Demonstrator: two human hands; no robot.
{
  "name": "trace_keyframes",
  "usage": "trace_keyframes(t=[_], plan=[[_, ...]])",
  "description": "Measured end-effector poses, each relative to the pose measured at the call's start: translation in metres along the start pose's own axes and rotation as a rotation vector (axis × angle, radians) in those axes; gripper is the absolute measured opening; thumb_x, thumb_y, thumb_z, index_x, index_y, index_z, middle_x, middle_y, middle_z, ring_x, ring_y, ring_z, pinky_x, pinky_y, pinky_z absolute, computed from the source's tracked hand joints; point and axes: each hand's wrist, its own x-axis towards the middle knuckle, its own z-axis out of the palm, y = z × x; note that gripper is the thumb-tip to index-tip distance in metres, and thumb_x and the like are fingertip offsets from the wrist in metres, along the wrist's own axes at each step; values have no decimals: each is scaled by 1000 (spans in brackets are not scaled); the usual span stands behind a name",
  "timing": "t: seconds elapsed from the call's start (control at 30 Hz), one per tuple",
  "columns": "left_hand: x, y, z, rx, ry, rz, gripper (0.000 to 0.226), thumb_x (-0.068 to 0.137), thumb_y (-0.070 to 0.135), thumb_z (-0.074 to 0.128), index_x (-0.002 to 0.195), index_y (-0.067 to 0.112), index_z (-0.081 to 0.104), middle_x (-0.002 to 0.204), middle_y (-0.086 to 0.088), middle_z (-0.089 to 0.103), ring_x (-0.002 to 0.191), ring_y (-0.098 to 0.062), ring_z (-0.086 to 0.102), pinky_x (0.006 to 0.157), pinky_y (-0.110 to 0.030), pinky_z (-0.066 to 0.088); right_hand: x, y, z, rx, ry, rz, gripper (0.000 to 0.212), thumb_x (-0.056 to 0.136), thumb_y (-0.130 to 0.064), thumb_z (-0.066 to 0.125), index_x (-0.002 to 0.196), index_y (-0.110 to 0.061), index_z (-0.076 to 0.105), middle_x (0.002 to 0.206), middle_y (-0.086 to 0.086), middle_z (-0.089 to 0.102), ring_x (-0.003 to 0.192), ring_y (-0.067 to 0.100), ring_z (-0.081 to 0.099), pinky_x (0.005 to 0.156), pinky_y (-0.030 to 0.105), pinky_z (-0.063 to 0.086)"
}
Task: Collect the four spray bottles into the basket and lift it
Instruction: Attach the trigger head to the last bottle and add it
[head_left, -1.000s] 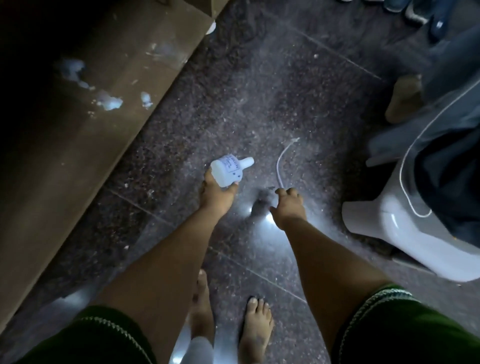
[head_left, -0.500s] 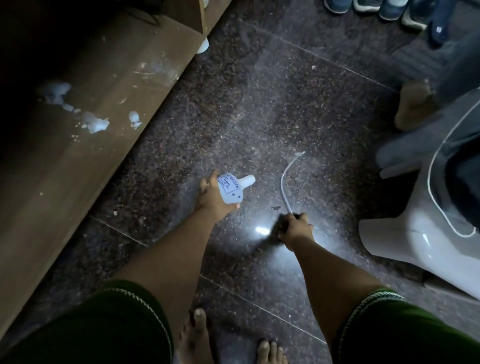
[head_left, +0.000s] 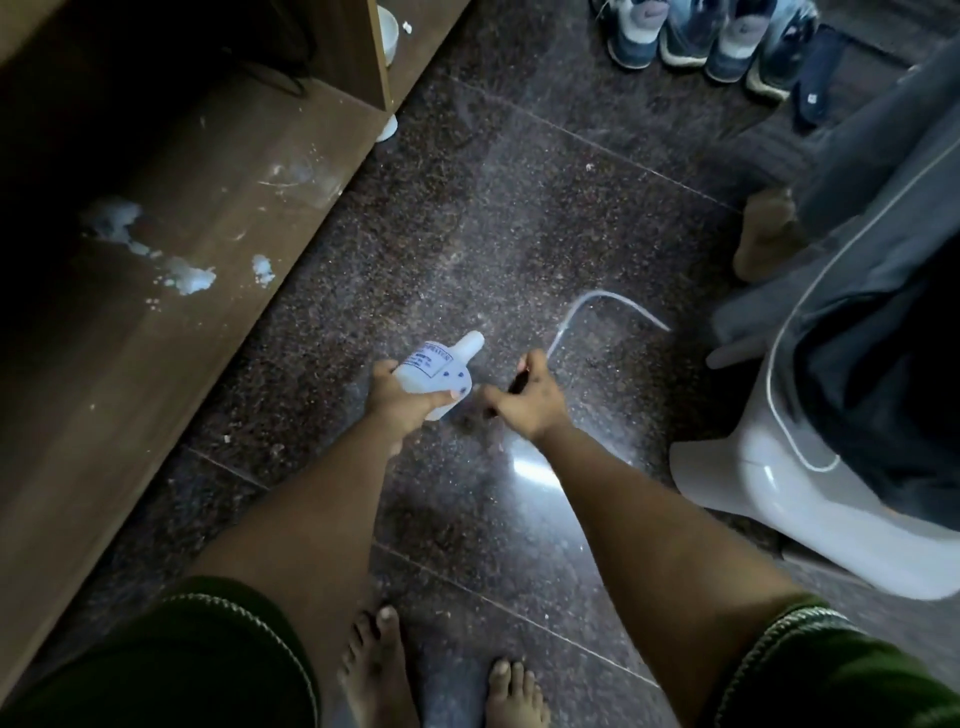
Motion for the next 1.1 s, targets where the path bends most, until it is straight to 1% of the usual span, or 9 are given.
trace_keyframes(t=[0.07, 0.17, 0.23, 0.37, 0.43, 0.6, 0.73, 0.93, 1.1], plan=[[-26, 18, -18, -126, -38, -85, 80, 57, 19, 90, 117, 22, 37, 119, -2, 56, 89, -16, 61, 69, -38, 57, -16, -30, -14, 85, -48, 31, 43, 63, -52, 68, 70, -36, 28, 74, 12, 55, 65, 30, 60, 62, 46, 50], [-63, 42, -46, -284, -96, -155, 76, 63, 15, 87, 124, 18, 41, 125, -3, 57, 103, -25, 62, 80, -46, 55, -49, -71, -31, 243, -111, 46, 31, 76, -26, 61, 75, -32, 31, 71, 7, 43, 59, 22, 44, 49, 32, 36], [-86, 60, -66, -386, -115, -167, 72, 69, 11, 83, 128, 17, 42, 127, -5, 58, 108, -29, 61, 84, -50, 54, -69, -92, -39, 404, -227, 90, 33, 83, -4, 53, 80, -28, 30, 72, 9, 41, 57, 21, 47, 42, 26, 37], [-127, 92, -106, -625, -137, -182, 62, 78, 4, 73, 130, 20, 44, 133, -7, 55, 116, -32, 57, 75, -45, 55, -111, -129, -61, 724, -422, 177, 44, 84, 18, 46, 95, -22, 33, 111, 19, 44, 79, 32, 71, 74, 35, 57], [-147, 103, -126, -716, -125, -180, 59, 81, 6, 70, 131, 23, 45, 132, -7, 54, 118, -33, 56, 75, -43, 54, -131, -146, -80, 762, -451, 180, 51, 82, 22, 42, 100, -26, 34, 114, 21, 39, 78, 31, 73, 70, 31, 60], [-194, 111, -167, -840, -102, -188, 37, 85, 19, 68, 118, 29, 56, 118, -3, 62, 106, -24, 60, 72, -37, 53, -180, -183, -102, 620, -341, 184, 62, 77, 14, 30, 123, -28, 31, 86, 15, 45, 47, 25, 57, 45, 28, 49], [-220, 111, -184, -900, -92, -199, 19, 86, 25, 66, 104, 29, 63, 105, 0, 68, 99, -18, 63, 77, -33, 53, -210, -202, -91, 515, -279, 176, 62, 92, -7, 42, 133, -44, 15, 70, 8, 47, 43, 17, 44, 42, 26, 41], [-236, 109, -188, -909, -52, -183, 13, 88, 25, 65, 100, 28, 63, 101, 0, 69, 95, -17, 63, 75, -33, 52, -233, -196, -70, 509, -152, 235, 58, 92, -9, 40, 141, -36, 25, 53, 2, 45, 45, 17, 35, 41, 27, 33], [-235, 104, -190, -933, -21, -167, 17, 88, 24, 65, 105, 26, 61, 110, -2, 67, 105, -20, 61, 77, -34, 52, -249, -178, -62, 580, -118, 289, 69, 94, -11, 41, 146, -42, 8, 69, 9, 58, 42, 15, 38, 41, 25, 35]])
